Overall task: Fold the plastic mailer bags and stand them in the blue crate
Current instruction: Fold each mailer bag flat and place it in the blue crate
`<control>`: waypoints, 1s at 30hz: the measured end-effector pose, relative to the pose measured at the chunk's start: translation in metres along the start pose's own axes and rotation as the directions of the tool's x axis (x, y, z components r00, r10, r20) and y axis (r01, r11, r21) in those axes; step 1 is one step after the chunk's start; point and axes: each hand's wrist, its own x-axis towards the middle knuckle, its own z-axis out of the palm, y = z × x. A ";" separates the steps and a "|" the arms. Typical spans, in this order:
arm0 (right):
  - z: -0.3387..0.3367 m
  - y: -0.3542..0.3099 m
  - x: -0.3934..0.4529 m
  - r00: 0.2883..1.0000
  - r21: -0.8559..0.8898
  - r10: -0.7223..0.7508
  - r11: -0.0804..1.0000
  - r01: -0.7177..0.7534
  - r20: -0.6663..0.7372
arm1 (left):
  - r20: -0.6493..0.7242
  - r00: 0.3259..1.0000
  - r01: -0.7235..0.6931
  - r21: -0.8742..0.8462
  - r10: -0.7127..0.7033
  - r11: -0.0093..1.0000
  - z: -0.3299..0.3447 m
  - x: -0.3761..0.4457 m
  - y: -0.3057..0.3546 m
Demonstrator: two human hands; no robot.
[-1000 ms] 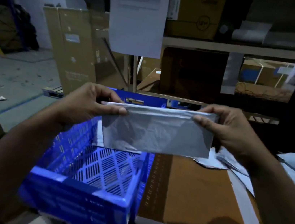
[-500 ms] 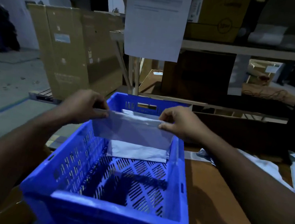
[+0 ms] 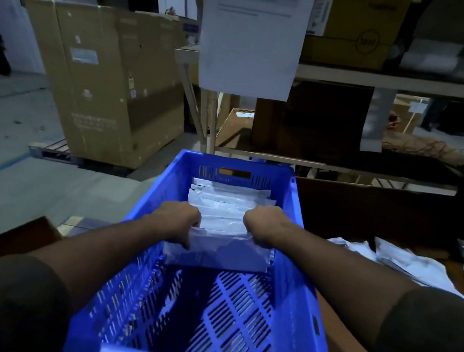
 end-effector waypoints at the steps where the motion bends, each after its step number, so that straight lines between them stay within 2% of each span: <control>1: 0.001 0.000 0.003 1.000 -0.003 0.006 1.000 -0.006 0.009 | -0.004 1.000 0.000 0.024 0.000 1.000 0.002 0.003 0.002; 6: 0.003 0.008 0.016 0.994 0.046 0.050 0.997 -0.055 0.095 | -0.058 0.996 0.074 0.081 -0.070 0.994 0.006 0.016 0.011; 9: 0.005 0.007 0.025 0.984 0.039 0.025 0.999 -0.032 0.178 | -0.078 0.992 0.110 0.083 -0.104 0.990 0.008 0.023 0.011; 15: 0.012 0.003 0.036 0.995 -0.036 -0.003 0.999 0.006 0.101 | -0.101 0.988 0.127 0.072 -0.120 0.989 0.014 0.031 0.010; 21: 0.010 0.001 0.037 0.991 -0.049 0.026 0.999 -0.020 0.131 | -0.138 0.985 0.117 0.068 -0.107 0.991 0.016 0.032 0.012; 27: 0.008 0.007 0.040 0.993 -0.087 0.115 0.990 -0.113 0.018 | -0.271 0.957 0.131 0.075 -0.106 0.989 0.001 0.035 0.017; 30: 0.011 0.005 0.039 0.992 -0.109 0.128 0.986 -0.125 0.017 | -0.253 0.961 0.135 0.065 -0.115 0.989 0.008 0.033 0.019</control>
